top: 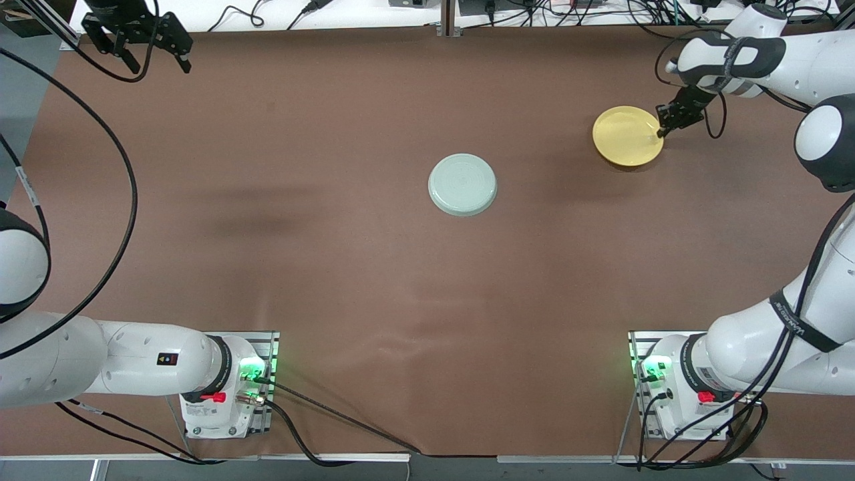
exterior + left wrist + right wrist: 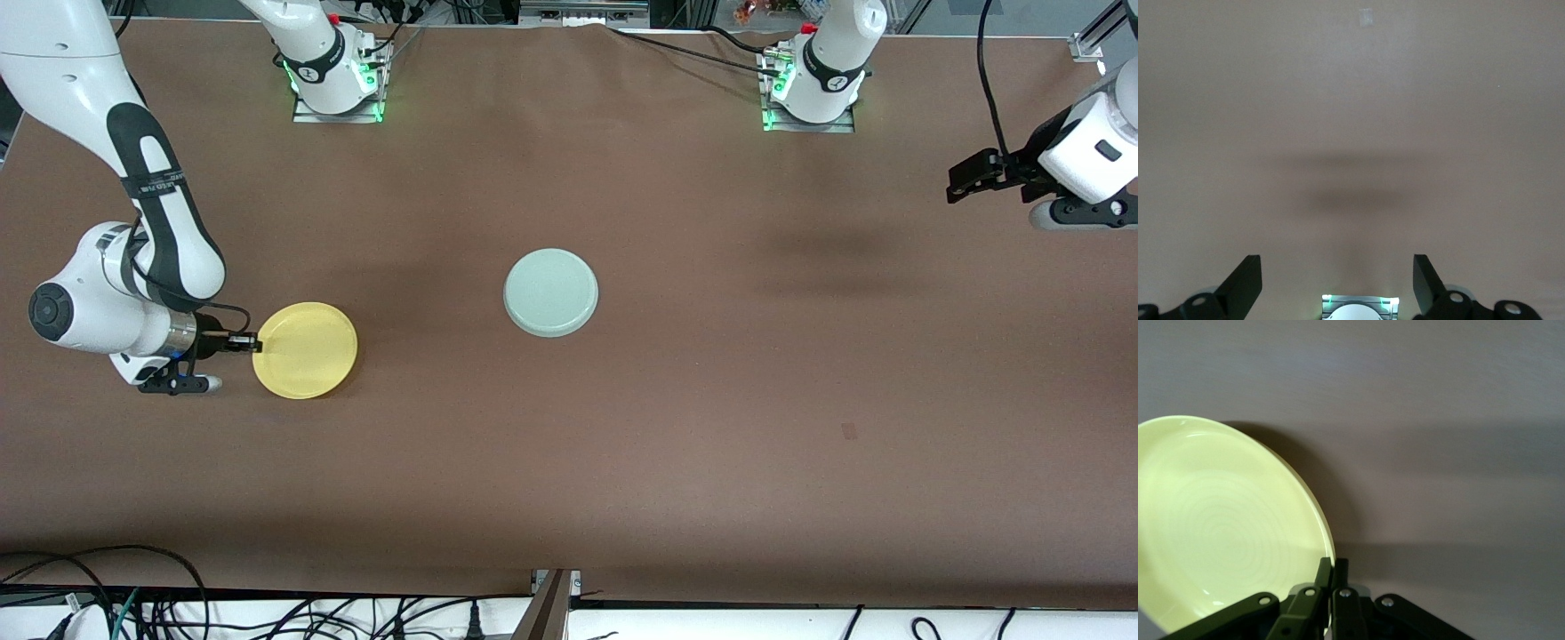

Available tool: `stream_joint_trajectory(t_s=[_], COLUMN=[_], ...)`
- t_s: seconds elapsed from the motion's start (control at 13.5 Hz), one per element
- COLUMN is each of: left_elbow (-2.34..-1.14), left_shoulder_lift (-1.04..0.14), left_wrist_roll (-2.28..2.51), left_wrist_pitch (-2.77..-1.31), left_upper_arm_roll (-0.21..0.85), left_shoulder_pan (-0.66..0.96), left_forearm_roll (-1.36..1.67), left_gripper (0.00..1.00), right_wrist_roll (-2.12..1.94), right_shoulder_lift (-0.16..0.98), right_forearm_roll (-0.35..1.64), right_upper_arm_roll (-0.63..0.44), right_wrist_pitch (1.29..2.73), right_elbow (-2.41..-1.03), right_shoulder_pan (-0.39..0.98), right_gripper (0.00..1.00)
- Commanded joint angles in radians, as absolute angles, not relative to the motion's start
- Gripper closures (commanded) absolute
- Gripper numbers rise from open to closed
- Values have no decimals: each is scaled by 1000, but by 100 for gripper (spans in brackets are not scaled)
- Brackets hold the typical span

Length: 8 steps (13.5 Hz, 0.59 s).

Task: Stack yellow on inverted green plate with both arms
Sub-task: 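Lift the yellow plate with the right gripper toward the green plate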

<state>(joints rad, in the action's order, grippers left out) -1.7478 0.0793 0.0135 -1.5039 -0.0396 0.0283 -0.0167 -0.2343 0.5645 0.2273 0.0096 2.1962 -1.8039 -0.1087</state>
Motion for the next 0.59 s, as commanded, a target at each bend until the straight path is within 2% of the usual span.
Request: stream_joint_trajectory(t_s=[0.0, 0.3, 0.52], left_elbow=[-1755, -1753, -1730], left_shoulder_lift=[94, 103, 97], left_wrist_roll=[-9, -9, -11], left_wrist_pitch=[-1506, -1511, -1520], left_upper_arm_roll=[-29, -31, -32], left_shoulder_pan=[11, -17, -38], left_forearm_roll=[-5, 8, 9], left_gripper=[0, 0, 0], right_wrist_roll=[-233, -209, -24], right_shoulder_lift=[531, 525, 535], right_forearm_roll=[313, 339, 341], right_upper_arm_roll=[80, 201, 297], right_wrist_pitch=[2044, 1999, 2012], right_elbow=[-1726, -1707, -1713], right_shoulder_pan=[-117, -115, -78], right_gripper=[100, 100, 100])
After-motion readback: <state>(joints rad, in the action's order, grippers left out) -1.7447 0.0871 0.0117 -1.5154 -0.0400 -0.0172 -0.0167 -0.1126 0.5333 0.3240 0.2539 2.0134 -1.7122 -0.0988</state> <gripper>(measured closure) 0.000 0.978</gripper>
